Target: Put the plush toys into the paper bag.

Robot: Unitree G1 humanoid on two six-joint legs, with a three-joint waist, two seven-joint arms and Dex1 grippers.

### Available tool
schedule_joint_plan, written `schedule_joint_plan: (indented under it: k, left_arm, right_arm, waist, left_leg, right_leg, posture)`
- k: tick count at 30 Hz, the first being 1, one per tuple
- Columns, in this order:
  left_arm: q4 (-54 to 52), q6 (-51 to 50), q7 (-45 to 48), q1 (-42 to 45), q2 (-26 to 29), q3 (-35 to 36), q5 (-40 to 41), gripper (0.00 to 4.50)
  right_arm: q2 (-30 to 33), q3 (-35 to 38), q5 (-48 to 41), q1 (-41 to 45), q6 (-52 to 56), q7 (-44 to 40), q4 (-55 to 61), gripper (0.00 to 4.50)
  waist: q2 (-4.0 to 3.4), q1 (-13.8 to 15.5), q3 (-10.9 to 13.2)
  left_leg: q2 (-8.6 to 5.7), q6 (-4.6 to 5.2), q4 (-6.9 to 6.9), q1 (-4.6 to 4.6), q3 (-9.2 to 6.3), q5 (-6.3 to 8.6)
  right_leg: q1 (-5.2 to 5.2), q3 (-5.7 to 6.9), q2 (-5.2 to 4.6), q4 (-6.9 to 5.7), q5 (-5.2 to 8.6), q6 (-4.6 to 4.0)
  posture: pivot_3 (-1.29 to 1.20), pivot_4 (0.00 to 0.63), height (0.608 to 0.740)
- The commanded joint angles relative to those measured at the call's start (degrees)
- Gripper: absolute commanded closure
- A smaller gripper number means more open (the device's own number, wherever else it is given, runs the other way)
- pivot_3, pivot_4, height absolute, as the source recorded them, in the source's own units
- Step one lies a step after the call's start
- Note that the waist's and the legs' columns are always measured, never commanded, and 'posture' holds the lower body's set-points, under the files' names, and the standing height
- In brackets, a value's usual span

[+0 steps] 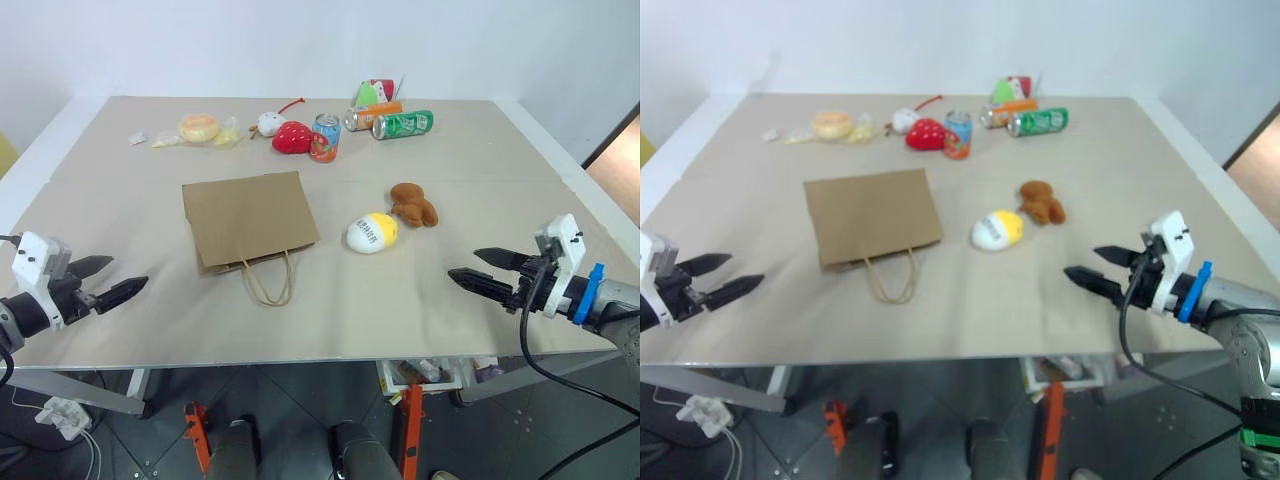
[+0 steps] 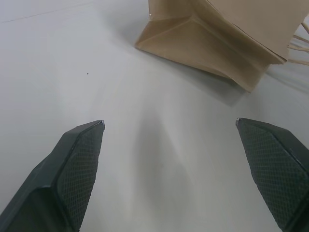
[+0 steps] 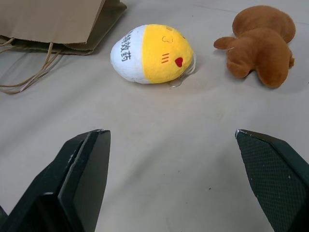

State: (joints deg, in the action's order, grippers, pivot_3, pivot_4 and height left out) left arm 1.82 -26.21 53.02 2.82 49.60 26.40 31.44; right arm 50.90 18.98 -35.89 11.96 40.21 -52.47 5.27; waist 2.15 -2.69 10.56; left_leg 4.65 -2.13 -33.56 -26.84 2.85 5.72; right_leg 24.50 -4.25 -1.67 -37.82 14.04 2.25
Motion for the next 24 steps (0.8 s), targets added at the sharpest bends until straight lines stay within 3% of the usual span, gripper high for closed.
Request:
schedule_joint_plan:
  k: [1,10,16,24]
  left_arm:
    - [0.0,4.0,3.4,0.1,1.2,-0.2,-1.1,0.0]
    - [3.2,31.0,19.4,5.1,3.2,-7.9,-9.6,0.0]
    - [3.0,40.1,23.5,20.8,-2.0,-20.1,-13.2,0.0]
    - [11.8,50.0,28.5,28.4,-6.6,-29.7,-17.7,0.0]
  right_arm:
    - [1.7,2.1,-0.6,0.8,-0.1,-0.6,1.3,0.05]
    - [1.5,-2.2,-3.2,5.1,3.5,-2.7,6.1,0.05]
    - [-0.1,-10.7,-7.2,6.8,6.5,-5.7,17.9,0.05]
    - [-2.1,-13.1,-5.7,7.0,5.0,-3.5,18.5,0.05]
  waist:
    - [0.0,0.0,0.0]
    - [-0.01,0.0,0.0]
    - [-0.01,0.6,0.0]
    - [0.01,0.6,0.0]
  left_leg:
    - [0.0,0.0,0.0,0.0,0.0,0.0]
    - [0.03,0.0,0.0,0.0,0.05,0.0]
    - [0.04,0.01,-0.02,-0.02,0.06,-0.01]
    - [0.07,0.16,-0.15,-0.02,0.07,-0.1]
  right_leg:
    - [0.0,0.0,0.0,0.0,0.0,0.0]
    - [0.0,0.01,-0.02,0.0,-0.04,-0.07]
    - [-0.11,0.1,-0.02,0.0,-0.03,-0.03]
    - [-0.17,0.03,0.11,-0.02,0.05,0.17]
  posture:
    - [0.0,0.15,0.74]
    - [0.0,0.15,0.74]
    - [0.0,0.15,0.74]
    - [0.0,0.15,0.74]
